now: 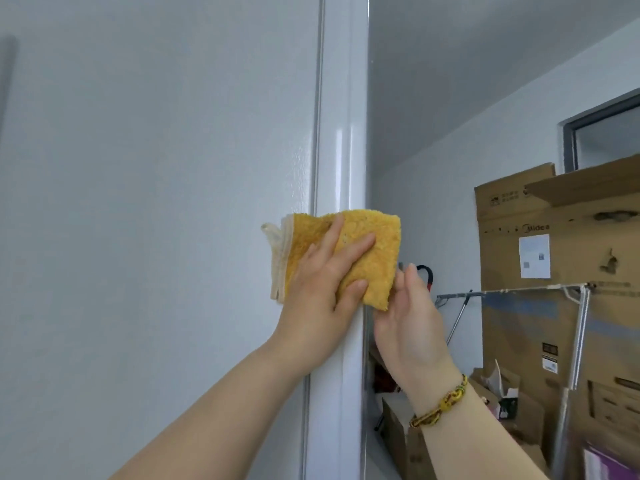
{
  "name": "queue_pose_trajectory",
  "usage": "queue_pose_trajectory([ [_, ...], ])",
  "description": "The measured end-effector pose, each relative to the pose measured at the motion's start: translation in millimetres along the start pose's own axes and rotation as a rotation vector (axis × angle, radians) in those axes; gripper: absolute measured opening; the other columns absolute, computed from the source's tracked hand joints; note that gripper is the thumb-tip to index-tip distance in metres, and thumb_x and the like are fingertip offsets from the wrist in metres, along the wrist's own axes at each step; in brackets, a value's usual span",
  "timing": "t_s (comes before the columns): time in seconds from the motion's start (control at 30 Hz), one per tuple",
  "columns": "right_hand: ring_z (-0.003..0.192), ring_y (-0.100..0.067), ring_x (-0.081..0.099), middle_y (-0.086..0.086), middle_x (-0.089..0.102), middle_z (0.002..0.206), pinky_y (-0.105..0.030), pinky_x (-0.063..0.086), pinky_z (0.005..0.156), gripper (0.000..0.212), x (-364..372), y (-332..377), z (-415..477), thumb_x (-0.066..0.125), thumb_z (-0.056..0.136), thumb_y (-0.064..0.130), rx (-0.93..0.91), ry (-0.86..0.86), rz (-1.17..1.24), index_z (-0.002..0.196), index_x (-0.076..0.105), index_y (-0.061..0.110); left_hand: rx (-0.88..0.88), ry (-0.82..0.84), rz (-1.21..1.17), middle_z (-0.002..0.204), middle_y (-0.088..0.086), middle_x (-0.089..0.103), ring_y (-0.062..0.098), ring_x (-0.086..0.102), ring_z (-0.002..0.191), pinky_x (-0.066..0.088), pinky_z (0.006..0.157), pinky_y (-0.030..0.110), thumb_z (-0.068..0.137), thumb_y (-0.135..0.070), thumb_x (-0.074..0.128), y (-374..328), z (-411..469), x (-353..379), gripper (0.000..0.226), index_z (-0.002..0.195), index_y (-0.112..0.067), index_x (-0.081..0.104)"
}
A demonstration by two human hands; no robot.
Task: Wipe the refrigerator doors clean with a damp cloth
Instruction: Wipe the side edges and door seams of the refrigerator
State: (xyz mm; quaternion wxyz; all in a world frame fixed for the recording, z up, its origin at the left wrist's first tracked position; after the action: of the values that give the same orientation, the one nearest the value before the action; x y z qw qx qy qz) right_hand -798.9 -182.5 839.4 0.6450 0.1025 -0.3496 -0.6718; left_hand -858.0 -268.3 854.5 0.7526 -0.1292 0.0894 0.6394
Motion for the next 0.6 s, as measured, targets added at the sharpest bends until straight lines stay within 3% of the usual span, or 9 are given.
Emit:
queue_pose_trajectory([
  [0.13,0.085,-0.01,0.068,-0.001,0.07,0.098,-0.022,0.057,0.072,0.047,-4,-2,-16,0.019,0.098,0.039,0.121,0.013,-0.05,0.105,0.06,0.017,-0.064,-0.011,-0.004,0.14,-0.027,0.002,-0.016,0.007,0.13,0.01,0.112,0.03,0.084,-0.039,0.035,0,-57,20,0.05,0.132,-0.047,0.026],
  [0.27,0.094,0.003,0.059,0.007,0.049,0.125,-0.011,0.052,0.072,0.054,-10,-11,-32,0.018,0.095,0.042,0.136,0.004,-0.215,0.132,0.044,0.013,-0.122,-0.009,0.023,0.147,-0.024,0.006,-0.025,0.002,0.128,0.011,0.111,0.027,0.087,-0.036,0.036,2,-107,34,0.042,0.126,-0.05,0.031],
  [0.33,0.119,-0.001,0.046,0.006,0.042,0.139,-0.013,0.042,0.093,0.055,-14,-15,-38,0.017,0.093,0.044,0.128,-0.002,-0.27,0.136,0.038,0.015,-0.138,-0.004,0.036,0.146,-0.036,0.004,-0.023,0.003,0.129,0.011,0.112,0.02,0.09,-0.044,0.034,3,-130,40,0.039,0.126,-0.058,0.028],
  [0.4,0.135,-0.005,0.03,0.004,0.033,0.147,-0.021,0.023,0.113,0.055,-16,-20,-43,0.018,0.091,0.045,0.141,-0.009,-0.305,0.137,0.034,0.019,-0.157,0.011,0.04,0.144,-0.041,-0.001,-0.021,0.006,0.131,0.01,0.108,0.015,0.093,-0.05,0.025,3,-154,44,0.037,0.128,-0.063,0.024],
  [0.5,0.137,-0.004,0.025,0.004,0.03,0.149,-0.023,0.015,0.116,0.05,-22,-31,-53,0.012,0.098,0.034,0.154,-0.013,-0.345,0.141,0.028,0.014,-0.191,0.027,0.049,0.148,-0.035,0.006,-0.018,0.014,0.132,0.017,0.105,0.006,0.096,-0.045,0.025,2,-193,50,0.035,0.128,-0.056,0.032],
  [0.6,0.137,-0.004,0.025,0.004,0.029,0.15,-0.025,0.016,0.116,0.048,-27,-43,-61,0.015,0.099,0.034,0.166,-0.022,-0.355,0.142,0.026,0.015,-0.26,0.076,0.042,0.146,-0.035,0.014,-0.018,0.02,0.13,0.021,0.101,0.0,0.09,-0.031,0.042,3,-233,54,0.038,0.123,-0.05,0.041],
])
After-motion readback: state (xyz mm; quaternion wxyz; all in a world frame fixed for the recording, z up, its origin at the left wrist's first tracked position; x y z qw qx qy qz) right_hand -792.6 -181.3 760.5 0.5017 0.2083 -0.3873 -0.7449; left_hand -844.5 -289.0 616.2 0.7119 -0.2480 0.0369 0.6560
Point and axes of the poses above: each hand's wrist, its own z-axis towards the middle knuckle, its own x-axis out of the palm, y = z × x, the point moved 2 cm from there along z, towards the middle knuckle
